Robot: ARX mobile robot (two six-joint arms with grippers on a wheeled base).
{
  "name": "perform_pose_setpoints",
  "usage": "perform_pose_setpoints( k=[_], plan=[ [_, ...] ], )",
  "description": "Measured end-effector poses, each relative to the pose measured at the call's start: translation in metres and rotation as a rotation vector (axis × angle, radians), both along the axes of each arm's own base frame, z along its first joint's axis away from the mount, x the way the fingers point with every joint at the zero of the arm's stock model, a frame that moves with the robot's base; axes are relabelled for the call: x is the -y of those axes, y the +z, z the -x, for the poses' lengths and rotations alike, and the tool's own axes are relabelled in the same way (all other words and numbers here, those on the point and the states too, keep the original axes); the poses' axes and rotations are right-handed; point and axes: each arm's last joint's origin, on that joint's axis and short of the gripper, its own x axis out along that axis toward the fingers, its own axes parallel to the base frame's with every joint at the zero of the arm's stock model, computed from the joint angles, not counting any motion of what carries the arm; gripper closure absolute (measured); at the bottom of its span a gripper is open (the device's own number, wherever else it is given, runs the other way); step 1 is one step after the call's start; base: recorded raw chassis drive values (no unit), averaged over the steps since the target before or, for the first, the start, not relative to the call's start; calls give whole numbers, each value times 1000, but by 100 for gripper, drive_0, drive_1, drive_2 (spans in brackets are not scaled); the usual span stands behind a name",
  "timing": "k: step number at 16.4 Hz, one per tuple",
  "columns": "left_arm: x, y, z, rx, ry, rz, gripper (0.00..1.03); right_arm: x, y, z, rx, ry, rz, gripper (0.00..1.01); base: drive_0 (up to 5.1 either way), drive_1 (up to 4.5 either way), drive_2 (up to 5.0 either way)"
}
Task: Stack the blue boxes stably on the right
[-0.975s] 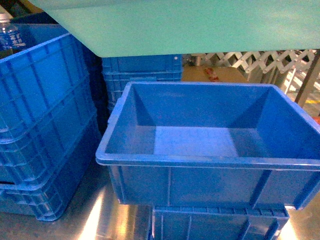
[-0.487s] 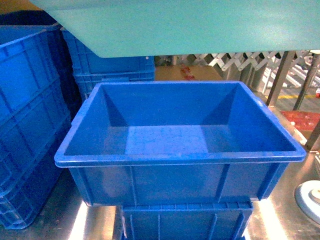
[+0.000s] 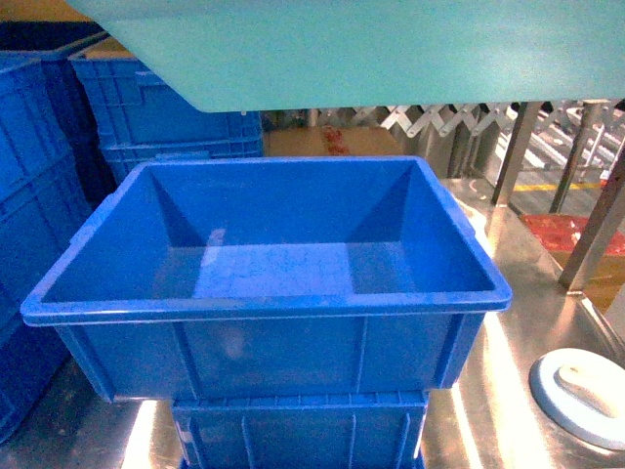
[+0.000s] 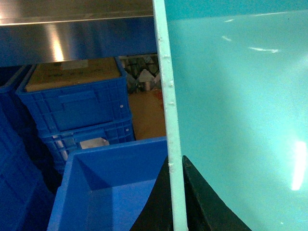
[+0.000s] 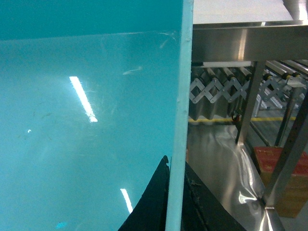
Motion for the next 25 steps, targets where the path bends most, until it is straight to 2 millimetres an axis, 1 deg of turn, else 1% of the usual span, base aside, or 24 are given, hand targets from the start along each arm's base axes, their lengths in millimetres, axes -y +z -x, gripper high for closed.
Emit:
perform_pose_setpoints(
  k=[8, 20, 25],
  plan=[
    [-2, 0, -1, -1, 11, 0, 101, -1, 0, 0, 2, 3, -1, 94, 52, 52, 52],
    [-2, 1, 0, 4, 6, 3, 101, 0, 2, 1, 8, 2, -4, 94, 2, 431, -427],
    [-1, -1, -1, -5, 10, -3, 101, -1, -2, -1, -12, 2, -2, 94, 7, 436, -422]
  ],
)
